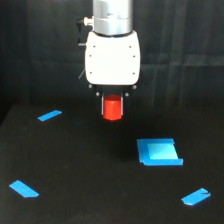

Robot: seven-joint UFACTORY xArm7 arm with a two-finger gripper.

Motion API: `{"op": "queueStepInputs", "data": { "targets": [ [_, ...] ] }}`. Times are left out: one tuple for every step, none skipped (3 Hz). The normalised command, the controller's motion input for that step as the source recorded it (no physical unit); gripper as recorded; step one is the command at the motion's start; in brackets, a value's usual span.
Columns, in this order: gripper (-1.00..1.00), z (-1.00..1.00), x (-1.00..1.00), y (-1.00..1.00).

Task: Pick up the red object from the table

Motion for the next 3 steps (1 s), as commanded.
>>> {"op": "queueStepInputs", "data": {
  "targets": [
    [-0.91,0.08,0.01,0.06],
    [-0.96,0.02,0.04,0.06],
    [-1.0,0.03,-0.04,0.06]
  ]
}}
